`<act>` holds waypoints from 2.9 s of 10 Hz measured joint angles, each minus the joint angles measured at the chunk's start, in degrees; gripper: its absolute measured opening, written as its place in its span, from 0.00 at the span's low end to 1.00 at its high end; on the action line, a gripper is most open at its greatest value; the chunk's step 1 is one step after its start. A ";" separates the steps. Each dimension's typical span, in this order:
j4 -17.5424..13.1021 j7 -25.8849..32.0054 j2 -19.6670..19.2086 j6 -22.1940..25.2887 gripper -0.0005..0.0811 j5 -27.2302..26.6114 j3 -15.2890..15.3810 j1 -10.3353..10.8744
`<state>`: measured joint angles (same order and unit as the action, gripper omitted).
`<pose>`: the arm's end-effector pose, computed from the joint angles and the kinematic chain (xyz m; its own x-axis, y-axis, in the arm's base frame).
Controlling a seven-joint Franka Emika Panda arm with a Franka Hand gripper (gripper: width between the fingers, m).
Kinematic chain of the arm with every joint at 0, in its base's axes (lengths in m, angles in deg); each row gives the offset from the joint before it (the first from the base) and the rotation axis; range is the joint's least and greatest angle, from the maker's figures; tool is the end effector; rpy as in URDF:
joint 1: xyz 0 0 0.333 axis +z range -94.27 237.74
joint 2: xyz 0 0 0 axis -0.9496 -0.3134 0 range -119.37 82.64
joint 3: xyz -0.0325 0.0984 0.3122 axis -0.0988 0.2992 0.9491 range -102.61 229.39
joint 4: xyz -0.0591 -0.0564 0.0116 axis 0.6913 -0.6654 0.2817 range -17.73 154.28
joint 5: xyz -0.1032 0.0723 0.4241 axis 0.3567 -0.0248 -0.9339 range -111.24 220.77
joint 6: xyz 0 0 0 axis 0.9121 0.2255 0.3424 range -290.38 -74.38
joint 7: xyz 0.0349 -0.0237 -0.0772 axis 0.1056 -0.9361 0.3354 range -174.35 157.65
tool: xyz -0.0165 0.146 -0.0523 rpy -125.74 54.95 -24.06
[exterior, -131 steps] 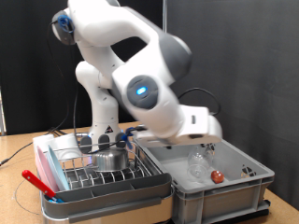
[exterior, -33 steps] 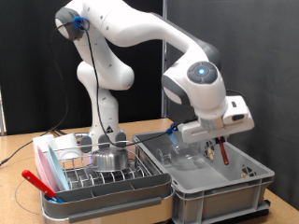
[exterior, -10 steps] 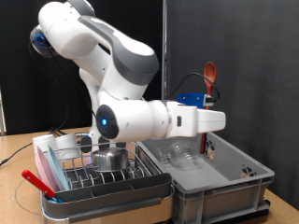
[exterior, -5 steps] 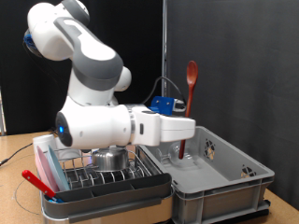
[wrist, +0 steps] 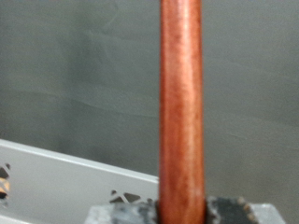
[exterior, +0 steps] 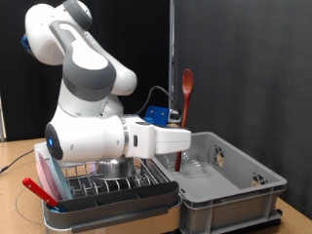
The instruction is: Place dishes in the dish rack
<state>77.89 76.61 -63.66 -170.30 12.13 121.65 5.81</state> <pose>0.6479 -0.0569 0.3171 0.5475 0.1298 0.8267 0.8320 0.0210 -0.5544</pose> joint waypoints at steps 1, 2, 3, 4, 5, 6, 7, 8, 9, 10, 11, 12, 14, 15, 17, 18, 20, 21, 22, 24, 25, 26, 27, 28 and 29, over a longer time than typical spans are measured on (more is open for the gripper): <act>0.13 1.32 0.00 -0.39 0.13 0.00 0.00 0.02; 0.13 0.74 0.00 -0.15 0.13 -0.04 -0.02 0.02; 0.09 -0.30 -0.06 0.80 0.13 -0.15 -0.18 0.05; -0.20 -2.39 -0.44 2.70 0.13 -0.42 -0.76 0.22; -1.05 -4.75 -1.57 4.29 0.13 -0.65 -1.44 0.44; -2.12 -6.22 -2.97 5.13 0.13 -0.69 -1.96 0.53; -3.20 -6.73 -4.11 5.42 0.13 -0.69 -2.45 0.59; -4.16 -7.37 -4.89 5.47 0.13 -0.60 -2.93 0.66; -5.32 -8.42 -5.53 5.51 0.13 -0.30 -3.54 0.86; -6.68 -9.71 -6.25 6.15 0.13 0.40 -4.43 1.41; -8.29 -11.69 -7.09 7.61 0.13 1.39 -5.32 2.29; -9.83 -13.65 -8.03 8.87 0.13 2.42 -6.31 3.36; -12.14 -15.34 -9.87 9.39 0.13 4.08 -7.82 5.42; -13.01 -15.60 -10.67 9.39 0.13 4.94 -8.50 6.42; -14.69 -15.93 -11.52 9.31 0.13 8.53 -10.07 8.54; -15.30 -15.93 -11.55 8.85 0.13 10.33 -10.81 9.50; -16.17 -15.91 -11.57 8.18 0.13 11.81 -11.51 10.58; -16.43 -15.91 -11.58 7.87 0.13 11.93 -11.66 10.76; -16.60 -15.91 -11.60 7.61 0.13 11.94 -11.85 10.82; -16.83 -15.91 -11.73 7.30 0.13 11.94 -12.27 10.87; -16.72 -15.89 -11.82 7.25 0.13 11.93 -12.54 10.91; -16.69 -15.88 -11.79 7.07 0.13 11.96 -12.54 10.95; -16.61 -15.87 -11.74 6.82 0.17 11.98 -12.53 10.96; -16.52 -15.87 -11.67 6.58 0.33 12.06 -12.53 10.98; -16.51 -15.87 -11.65 6.46 0.33 12.13 -12.53 11.01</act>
<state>61.39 60.74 -75.31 -163.84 24.25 109.12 16.82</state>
